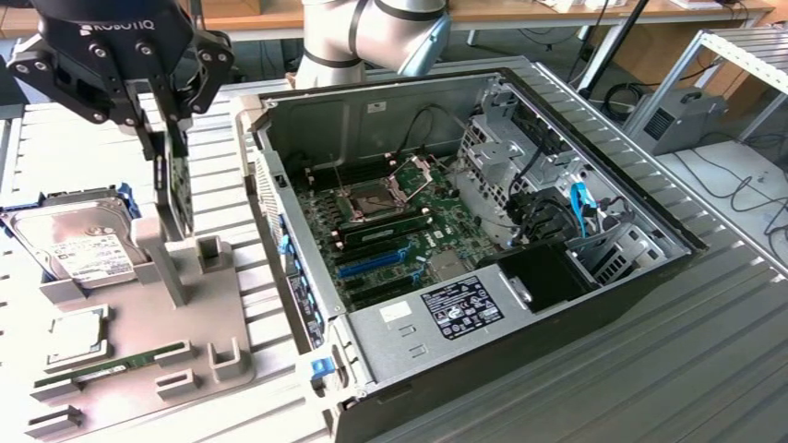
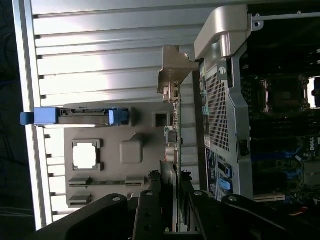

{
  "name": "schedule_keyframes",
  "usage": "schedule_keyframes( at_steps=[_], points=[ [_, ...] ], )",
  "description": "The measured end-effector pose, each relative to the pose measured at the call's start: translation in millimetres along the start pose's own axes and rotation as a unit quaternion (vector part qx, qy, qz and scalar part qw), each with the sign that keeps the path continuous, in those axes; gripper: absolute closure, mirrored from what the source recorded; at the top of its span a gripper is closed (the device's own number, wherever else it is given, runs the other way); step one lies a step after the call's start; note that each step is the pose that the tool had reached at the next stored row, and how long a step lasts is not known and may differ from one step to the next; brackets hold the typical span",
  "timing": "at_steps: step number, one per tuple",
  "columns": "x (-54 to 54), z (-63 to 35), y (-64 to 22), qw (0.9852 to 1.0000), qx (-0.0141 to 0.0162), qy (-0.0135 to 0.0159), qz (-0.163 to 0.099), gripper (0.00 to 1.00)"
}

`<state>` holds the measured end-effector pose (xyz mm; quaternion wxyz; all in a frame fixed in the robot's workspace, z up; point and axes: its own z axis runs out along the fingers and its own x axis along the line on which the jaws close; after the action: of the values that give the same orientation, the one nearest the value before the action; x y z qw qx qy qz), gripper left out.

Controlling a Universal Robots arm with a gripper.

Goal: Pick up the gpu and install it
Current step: 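Pick up the gpu and move the gpu toward the slot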

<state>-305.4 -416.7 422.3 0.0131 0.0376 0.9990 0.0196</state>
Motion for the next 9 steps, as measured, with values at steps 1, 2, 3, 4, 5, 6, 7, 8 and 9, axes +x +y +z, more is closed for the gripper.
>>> schedule_keyframes(
  at_steps=[1, 2, 3, 4, 5, 6, 7, 8, 9],
  points=[
    [0.0, -0.4, 0.2, 1.0000, -0.0001, 0.0000, 0.000, 0.74],
    [0.0, -0.8, 0.4, 1.0000, -0.0003, 0.0000, 0.000, 0.74],
    [0.0, -1.2, 0.6, 1.0000, -0.0004, 0.0000, 0.000, 0.74],
    [0.0, -1.6, 0.9, 1.0000, -0.0005, 0.0000, 0.000, 0.74],
    [0.0, -2.1, 1.1, 1.0000, -0.0006, 0.0000, 0.000, 0.74],
    [0.0, -2.4, 1.3, 1.0000, -0.0007, 0.0001, 0.000, 0.74],
    [0.0, -2.8, 1.5, 1.0000, -0.0009, 0.0000, 0.000, 0.74],
    [0.0, -3.4, 1.8, 1.0000, -0.0010, 0.0000, 0.000, 0.74],
    [0.0, -3.8, 2.1, 1.0000, -0.0010, 0.0001, 0.000, 0.74]
  ],
)
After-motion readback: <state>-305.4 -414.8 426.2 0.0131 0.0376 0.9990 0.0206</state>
